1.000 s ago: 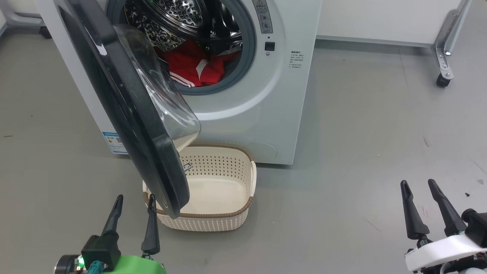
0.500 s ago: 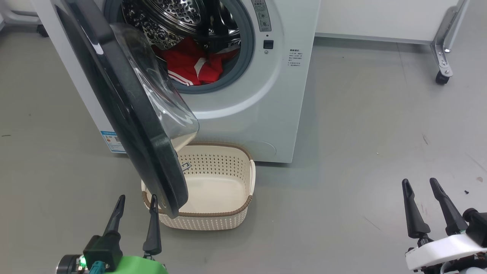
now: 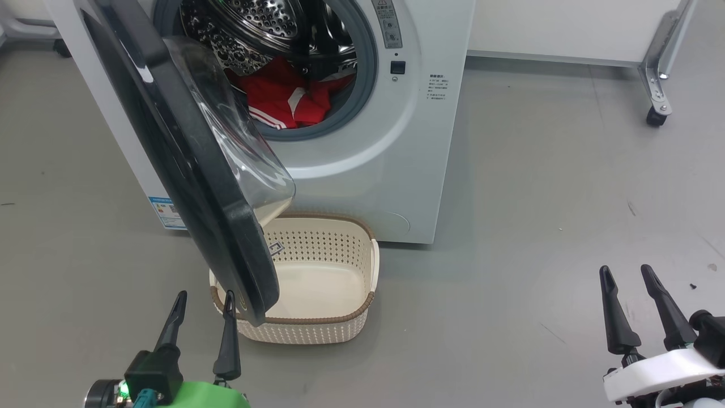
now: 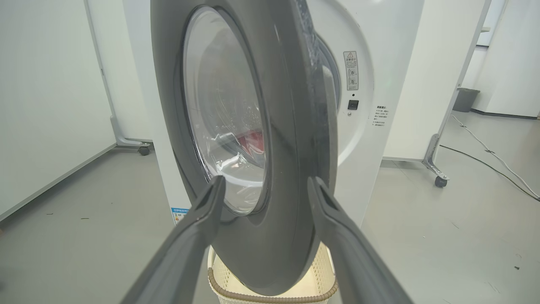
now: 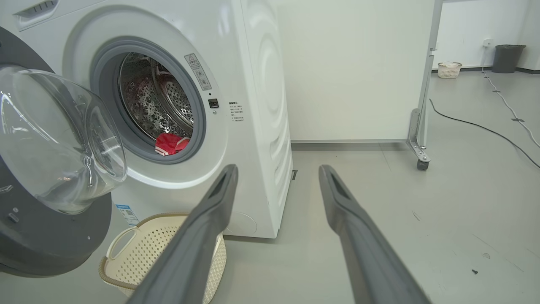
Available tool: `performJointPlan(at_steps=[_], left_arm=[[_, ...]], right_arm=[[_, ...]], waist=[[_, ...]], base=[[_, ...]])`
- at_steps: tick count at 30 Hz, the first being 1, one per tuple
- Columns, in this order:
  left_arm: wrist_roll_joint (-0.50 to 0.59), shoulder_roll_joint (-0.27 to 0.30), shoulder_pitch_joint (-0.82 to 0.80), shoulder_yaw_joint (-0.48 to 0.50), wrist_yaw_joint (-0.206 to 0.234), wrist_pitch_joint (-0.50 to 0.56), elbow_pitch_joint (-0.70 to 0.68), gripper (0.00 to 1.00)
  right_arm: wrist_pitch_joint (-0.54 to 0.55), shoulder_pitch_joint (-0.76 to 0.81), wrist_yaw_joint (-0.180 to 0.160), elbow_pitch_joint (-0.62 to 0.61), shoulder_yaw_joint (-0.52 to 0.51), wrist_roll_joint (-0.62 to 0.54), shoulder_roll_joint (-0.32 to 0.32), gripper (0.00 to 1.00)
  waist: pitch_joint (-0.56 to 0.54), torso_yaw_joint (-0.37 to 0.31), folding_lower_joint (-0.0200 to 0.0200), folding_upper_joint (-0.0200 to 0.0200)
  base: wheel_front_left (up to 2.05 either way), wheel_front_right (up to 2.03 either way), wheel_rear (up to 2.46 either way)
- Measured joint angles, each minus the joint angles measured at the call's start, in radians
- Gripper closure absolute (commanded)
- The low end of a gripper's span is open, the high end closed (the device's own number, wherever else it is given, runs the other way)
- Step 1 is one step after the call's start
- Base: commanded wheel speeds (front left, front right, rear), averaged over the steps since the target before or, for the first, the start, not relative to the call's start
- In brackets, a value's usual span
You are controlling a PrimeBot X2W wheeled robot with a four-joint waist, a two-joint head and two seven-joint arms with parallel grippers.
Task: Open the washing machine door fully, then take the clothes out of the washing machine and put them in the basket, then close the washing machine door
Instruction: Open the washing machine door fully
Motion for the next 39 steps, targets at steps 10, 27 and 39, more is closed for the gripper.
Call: performJointPlan(at_steps=[10, 27, 39], left_arm=[[0.000, 0.000, 0.000, 0.002, 0.000, 0.000, 0.001, 0.00], [0.000, 0.000, -0.001, 0.001, 0.000, 0.000, -0.004, 1.00], [0.057, 0.000, -0.118, 0.056, 0.000, -0.002, -0.161, 1.00]], right_arm=[[0.000, 0.001, 0.000, 0.001, -0.001, -0.006, 0.004, 0.00], [0.000, 0.001, 0.000, 0.000, -0.008, -0.005, 0.025, 0.00], [0.000, 0.001, 0.000, 0.000, -0.003, -0.005, 0.025, 0.00]], waist=[[0.001, -0.005, 0.0000, 0.0000], [0.006, -0.010, 0.0000, 0.0000], [0.006, -0.014, 0.0000, 0.0000]], base=[[0.00, 0.00, 0.00], [0.00, 0.00, 0.00], [0.00, 0.00, 0.00]])
